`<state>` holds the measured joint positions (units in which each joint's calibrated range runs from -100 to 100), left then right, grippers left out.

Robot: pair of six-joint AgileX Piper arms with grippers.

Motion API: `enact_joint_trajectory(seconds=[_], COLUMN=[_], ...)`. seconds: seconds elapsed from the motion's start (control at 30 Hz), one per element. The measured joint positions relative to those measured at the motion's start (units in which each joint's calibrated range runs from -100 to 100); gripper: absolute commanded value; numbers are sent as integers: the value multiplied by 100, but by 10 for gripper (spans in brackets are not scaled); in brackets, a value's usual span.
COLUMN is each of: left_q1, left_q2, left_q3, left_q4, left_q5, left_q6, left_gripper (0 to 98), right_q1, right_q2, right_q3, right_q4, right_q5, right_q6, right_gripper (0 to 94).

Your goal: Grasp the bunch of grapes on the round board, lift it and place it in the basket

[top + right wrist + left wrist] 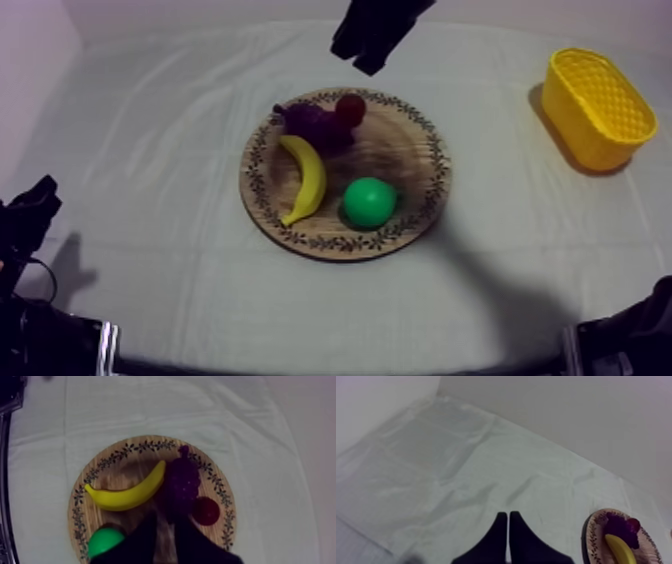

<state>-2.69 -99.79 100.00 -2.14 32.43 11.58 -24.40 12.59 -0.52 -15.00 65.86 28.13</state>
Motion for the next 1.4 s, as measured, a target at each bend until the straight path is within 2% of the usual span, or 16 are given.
enact_joint_trajectory(seconds=[0.07, 0.13, 0.27, 0.83, 1.4], left_q1=[0, 0, 0, 0, 0], left_q2=[0, 0, 0, 0, 0], left_q3=[0, 0, 0, 0, 0], left_q4=[0, 0, 0, 0, 0], left_q5=[0, 0, 0, 0, 0], left_q6=[0, 0, 0, 0, 0], left_gripper=[1, 1, 1, 1, 1], right_q1=[-14, -32, -63, -44, -39], right_q2=[102, 198, 418, 2006, 3481], right_q3=[21, 25, -37, -816, -1888], right_q4=[47, 104, 215, 294, 468], right_q5=[-65, -161, -228, -621, -694], right_q6=[-3, -17, -86, -98, -239], right_gripper=[575, 664, 747, 762, 752])
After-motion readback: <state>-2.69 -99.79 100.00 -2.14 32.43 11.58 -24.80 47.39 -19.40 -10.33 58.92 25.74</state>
